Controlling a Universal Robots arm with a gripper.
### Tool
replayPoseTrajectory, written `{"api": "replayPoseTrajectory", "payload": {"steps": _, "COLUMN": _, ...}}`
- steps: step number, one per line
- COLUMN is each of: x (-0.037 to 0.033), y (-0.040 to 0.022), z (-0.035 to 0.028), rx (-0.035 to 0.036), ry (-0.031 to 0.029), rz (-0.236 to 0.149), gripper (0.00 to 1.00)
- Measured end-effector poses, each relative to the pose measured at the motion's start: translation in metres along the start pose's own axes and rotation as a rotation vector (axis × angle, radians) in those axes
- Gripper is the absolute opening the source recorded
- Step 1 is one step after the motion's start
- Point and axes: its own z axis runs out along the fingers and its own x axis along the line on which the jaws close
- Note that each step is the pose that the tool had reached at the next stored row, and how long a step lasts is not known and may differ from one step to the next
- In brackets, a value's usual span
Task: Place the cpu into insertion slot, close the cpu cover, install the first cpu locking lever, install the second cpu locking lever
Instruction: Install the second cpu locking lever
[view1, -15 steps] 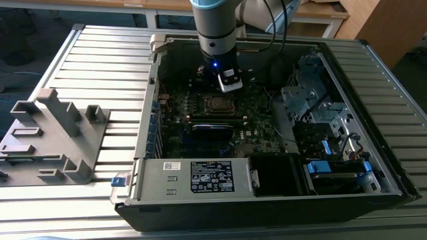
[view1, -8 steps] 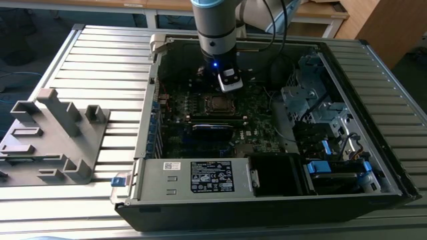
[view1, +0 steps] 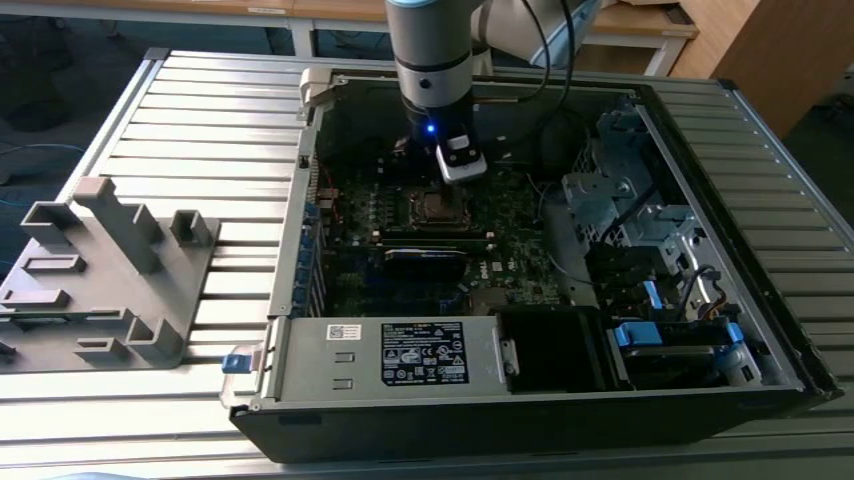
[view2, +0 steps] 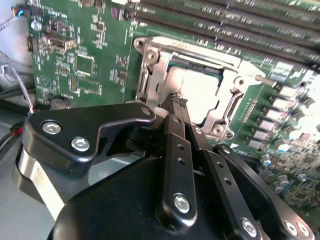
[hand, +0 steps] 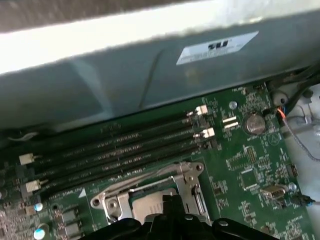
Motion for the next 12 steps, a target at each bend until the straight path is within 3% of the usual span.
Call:
{"api": "replayPoseTrajectory", "payload": {"steps": 2, "x": 0.0000, "y": 0.0000, "z": 0.0000, "rx": 0.0142, "ry": -0.0027, "rz": -0.003, "gripper": 0.10}}
{"api": "replayPoseTrajectory", "payload": {"steps": 6, "x": 0.0000, "y": 0.0000, "z": 0.0000, "rx": 0.0177, "ry": -0.0033, "rz": -0.003, "gripper": 0.10}}
{"api": "replayPoseTrajectory", "payload": {"steps": 7, "x": -0.0001, "y": 0.0001, "z": 0.0001, "rx": 0.0189, "ry": 0.0008, "rz": -0.003, "gripper": 0.10}}
{"api": "replayPoseTrajectory", "payload": {"steps": 9, "x": -0.0007, "y": 0.0002, "z": 0.0006, "rx": 0.0278, "ry": 0.0298, "rz": -0.002, "gripper": 0.10}}
{"api": "replayPoseTrajectory", "payload": {"steps": 12, "x": -0.0019, "y": 0.0006, "z": 0.0014, "rx": 0.0437, "ry": 0.0826, "rz": 0.000, "gripper": 0.10}}
